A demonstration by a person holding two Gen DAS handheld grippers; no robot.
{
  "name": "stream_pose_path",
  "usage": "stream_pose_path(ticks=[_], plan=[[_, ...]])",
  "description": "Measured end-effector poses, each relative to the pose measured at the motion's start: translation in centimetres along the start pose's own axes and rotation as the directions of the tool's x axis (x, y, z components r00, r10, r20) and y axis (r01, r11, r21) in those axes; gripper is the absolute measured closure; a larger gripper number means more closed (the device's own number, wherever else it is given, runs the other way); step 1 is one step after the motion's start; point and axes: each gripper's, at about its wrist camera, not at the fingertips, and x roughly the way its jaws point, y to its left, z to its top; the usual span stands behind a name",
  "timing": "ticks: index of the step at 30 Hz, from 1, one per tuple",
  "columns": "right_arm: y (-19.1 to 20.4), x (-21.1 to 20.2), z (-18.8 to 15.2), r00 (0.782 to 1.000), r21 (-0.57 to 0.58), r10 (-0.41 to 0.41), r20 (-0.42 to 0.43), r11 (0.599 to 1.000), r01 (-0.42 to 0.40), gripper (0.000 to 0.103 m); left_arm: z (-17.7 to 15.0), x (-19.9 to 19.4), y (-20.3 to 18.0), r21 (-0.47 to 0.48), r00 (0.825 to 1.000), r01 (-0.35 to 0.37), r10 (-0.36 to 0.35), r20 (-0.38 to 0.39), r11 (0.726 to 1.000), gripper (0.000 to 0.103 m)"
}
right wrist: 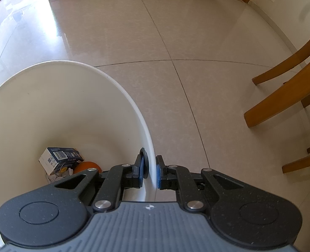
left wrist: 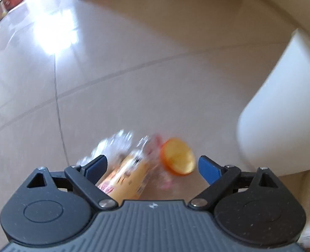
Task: Collect trash
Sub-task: 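Move the left gripper back down to the yellow drink bottle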
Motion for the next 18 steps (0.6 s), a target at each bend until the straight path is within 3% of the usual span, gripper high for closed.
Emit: stream_pose_path(ticks=[4, 8, 15, 18], plan=[[0.0, 0.0, 0.0, 1.0, -0.003, -0.005, 0.0, 1.0, 0.005, 0.089, -2.1, 3.8, 0.3, 0.023, 0.997, -0.063, 0.064, -0.04, 0.998, 0.021], [0.0, 0.0, 0.1, 1.0, 0.0, -0.01, -0.001, 1.0, 0.01, 0.088, -3.3, 5.9, 0.6, -0.028, 0.998, -0.045, 0.043, -0.043, 0.999, 0.021], [0.2, 0.0, 0.0, 1.0, -0.002, -0.015, 0.002, 1.0, 0.015, 0.088, -3.8, 7.7, 0.6, -0.008, 0.997, -0.074, 0.074, -0.028, 0.997, 0.021], [0.3, 0.0, 0.0, 1.0, -0.003, -0.017, 0.003, 1.0, 0.017, 0.088, -3.9, 8.4, 1.0, -0.026, 0.995, -0.079, 0.078, -0.069, 0.996, 0.021]])
